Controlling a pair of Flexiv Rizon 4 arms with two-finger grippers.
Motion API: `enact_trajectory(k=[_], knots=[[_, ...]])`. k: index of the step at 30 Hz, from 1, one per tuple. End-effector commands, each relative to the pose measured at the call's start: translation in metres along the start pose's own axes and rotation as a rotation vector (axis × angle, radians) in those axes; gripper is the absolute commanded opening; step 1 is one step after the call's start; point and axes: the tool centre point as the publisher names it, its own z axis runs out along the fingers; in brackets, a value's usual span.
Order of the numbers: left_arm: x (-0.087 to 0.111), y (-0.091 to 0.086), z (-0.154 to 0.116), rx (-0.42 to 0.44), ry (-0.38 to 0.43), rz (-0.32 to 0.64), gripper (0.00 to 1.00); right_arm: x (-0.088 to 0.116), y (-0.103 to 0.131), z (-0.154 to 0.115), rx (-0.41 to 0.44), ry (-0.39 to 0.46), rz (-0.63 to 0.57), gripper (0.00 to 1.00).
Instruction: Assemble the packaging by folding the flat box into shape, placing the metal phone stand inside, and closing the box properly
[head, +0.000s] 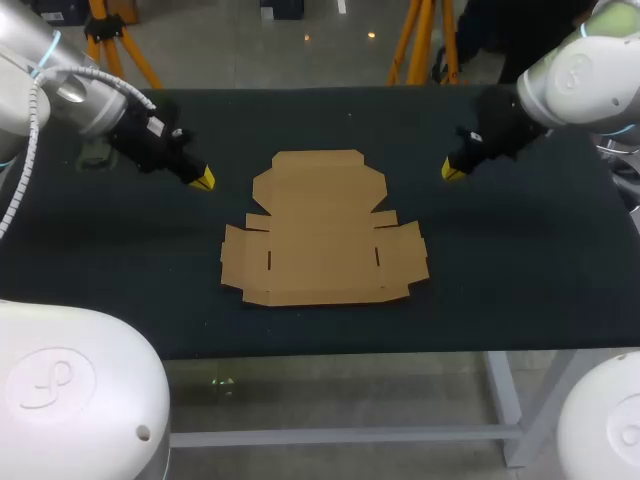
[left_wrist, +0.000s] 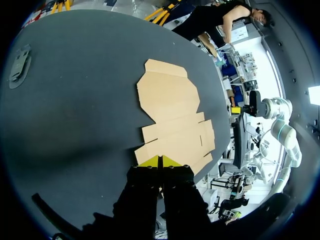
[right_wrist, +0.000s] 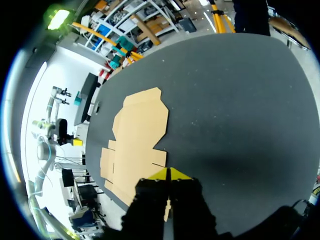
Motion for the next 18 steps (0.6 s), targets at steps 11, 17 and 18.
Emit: enact_trajectory(k=[11,17,18], knots=[[-0.002,0.000,0.033,-0.055,-0.043,0.026,0.00,0.001,0.006,0.046,0.039,-0.012,-0.076,0.00],[-0.008,0.002,0.046,-0.048,-0.042,0.018,0.00,-0.005,0.005,0.062,0.061,-0.003,-0.071,0.00],[-0.008,0.003,0.050,-0.044,-0.043,0.019,0.00,-0.006,0.005,0.065,0.063,-0.001,-0.071,0.00]])
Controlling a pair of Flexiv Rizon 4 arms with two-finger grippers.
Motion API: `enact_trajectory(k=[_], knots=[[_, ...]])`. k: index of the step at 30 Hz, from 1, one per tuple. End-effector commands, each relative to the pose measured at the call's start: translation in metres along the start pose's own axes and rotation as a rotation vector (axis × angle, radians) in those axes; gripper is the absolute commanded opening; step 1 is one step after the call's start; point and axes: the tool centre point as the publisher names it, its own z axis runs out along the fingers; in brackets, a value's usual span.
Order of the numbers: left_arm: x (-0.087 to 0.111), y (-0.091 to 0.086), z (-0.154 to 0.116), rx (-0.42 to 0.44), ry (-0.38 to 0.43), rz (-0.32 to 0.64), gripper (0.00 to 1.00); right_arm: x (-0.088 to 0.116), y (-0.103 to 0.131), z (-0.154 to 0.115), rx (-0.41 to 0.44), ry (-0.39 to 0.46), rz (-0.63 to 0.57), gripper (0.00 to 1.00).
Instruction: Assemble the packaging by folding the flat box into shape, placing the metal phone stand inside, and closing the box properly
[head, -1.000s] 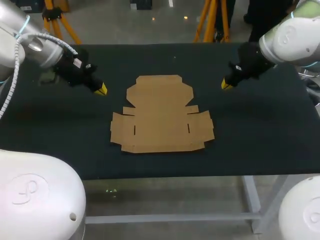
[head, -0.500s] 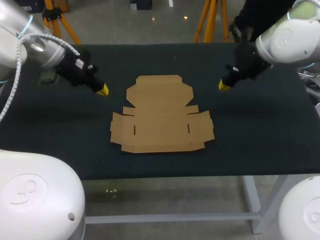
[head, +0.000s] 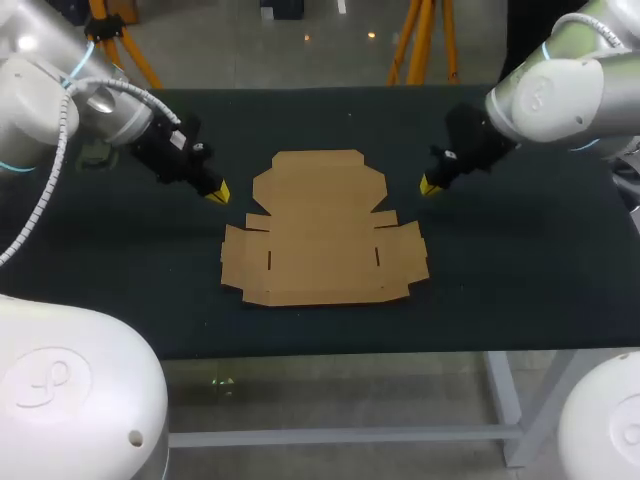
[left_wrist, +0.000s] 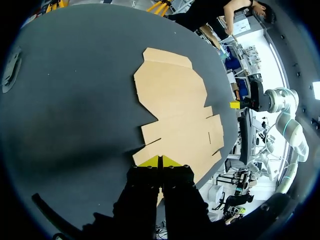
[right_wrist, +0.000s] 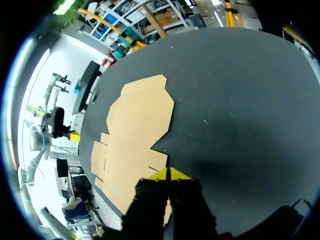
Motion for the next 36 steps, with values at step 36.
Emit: enact_trajectory(k=[36], knots=[[-0.021,-0.022,0.042,0.052,-0.029,0.022,0.00,-0.011,0.022,0.060,0.107,0.074,0.016,0.00]])
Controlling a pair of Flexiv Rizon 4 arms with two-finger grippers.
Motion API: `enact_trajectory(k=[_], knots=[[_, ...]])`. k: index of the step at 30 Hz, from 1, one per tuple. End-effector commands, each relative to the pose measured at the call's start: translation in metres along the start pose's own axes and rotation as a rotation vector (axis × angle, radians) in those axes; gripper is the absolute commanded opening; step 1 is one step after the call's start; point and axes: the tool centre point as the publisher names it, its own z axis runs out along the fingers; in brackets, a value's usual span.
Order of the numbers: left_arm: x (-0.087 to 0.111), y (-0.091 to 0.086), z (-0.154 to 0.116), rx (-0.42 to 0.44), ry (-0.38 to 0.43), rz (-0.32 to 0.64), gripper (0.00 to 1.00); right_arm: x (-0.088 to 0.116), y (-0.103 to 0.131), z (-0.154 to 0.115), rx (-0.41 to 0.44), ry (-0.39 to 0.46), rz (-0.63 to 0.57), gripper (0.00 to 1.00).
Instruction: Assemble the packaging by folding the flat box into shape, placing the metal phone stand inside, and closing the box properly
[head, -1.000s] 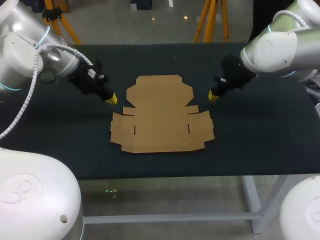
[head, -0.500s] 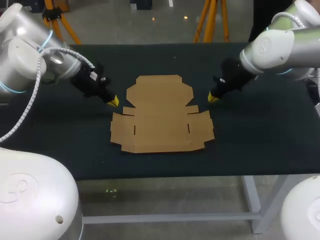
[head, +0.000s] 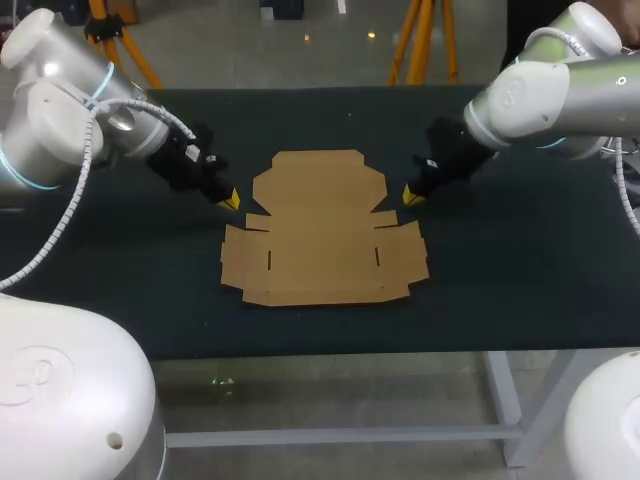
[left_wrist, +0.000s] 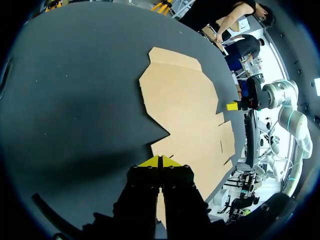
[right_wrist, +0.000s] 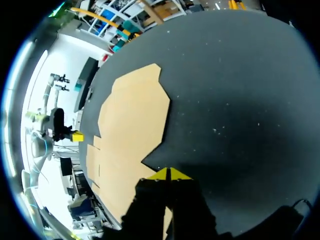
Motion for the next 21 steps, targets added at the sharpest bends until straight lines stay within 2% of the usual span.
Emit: enact_trajectory(k=[1,12,21], knots=[[-0.003,-0.001,0.004,0.011,0.002,-0.002,0.00,-0.003,0.006,0.006,0.042,0.026,0.003,0.00],[-0.014,0.001,0.013,0.062,-0.003,-0.028,0.00,-0.001,-0.010,0.007,0.028,0.040,0.034,0.00],[-0.015,0.002,0.017,0.085,-0.023,-0.038,0.00,-0.004,-0.014,0.013,0.011,0.054,0.048,0.00]])
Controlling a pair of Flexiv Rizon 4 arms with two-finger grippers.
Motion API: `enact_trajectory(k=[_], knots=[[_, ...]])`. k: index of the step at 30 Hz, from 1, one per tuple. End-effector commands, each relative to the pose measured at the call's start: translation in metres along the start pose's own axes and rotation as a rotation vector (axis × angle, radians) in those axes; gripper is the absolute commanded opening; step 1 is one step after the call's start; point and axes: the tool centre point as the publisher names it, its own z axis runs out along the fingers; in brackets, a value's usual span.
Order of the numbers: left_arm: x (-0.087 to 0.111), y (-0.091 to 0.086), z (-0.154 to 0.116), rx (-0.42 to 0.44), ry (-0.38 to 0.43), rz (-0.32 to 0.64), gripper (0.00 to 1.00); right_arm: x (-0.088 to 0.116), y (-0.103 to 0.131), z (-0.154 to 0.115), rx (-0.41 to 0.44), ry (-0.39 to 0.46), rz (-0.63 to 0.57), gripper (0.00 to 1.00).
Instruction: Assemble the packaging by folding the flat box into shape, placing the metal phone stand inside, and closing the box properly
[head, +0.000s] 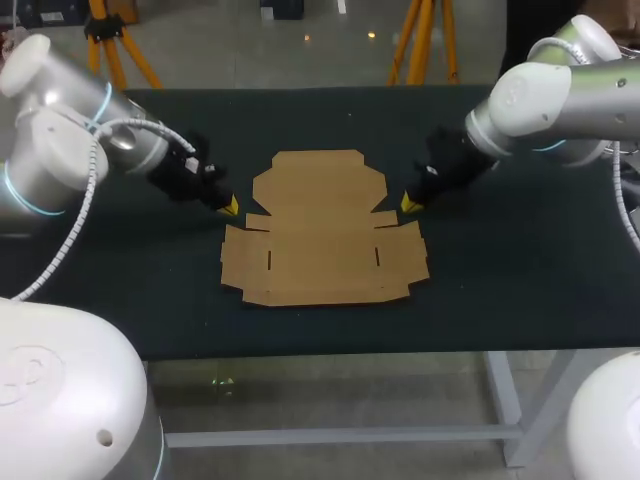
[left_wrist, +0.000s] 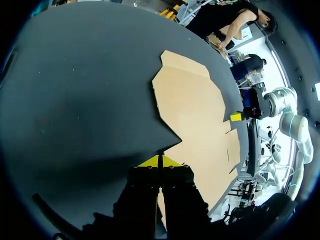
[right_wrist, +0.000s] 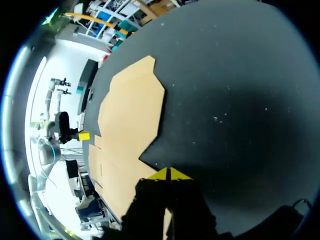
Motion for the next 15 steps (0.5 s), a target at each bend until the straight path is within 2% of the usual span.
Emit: enact_trajectory(k=[1,15], knots=[[0.003,0.004,0.002,0.008,-0.011,-0.004,0.00,-0.001,-0.003,0.003,-0.009,0.007,-0.001,0.00],[-0.006,0.006,0.024,0.007,-0.023,-0.037,0.00,-0.002,-0.005,0.010,-0.016,0.007,0.010,0.00]])
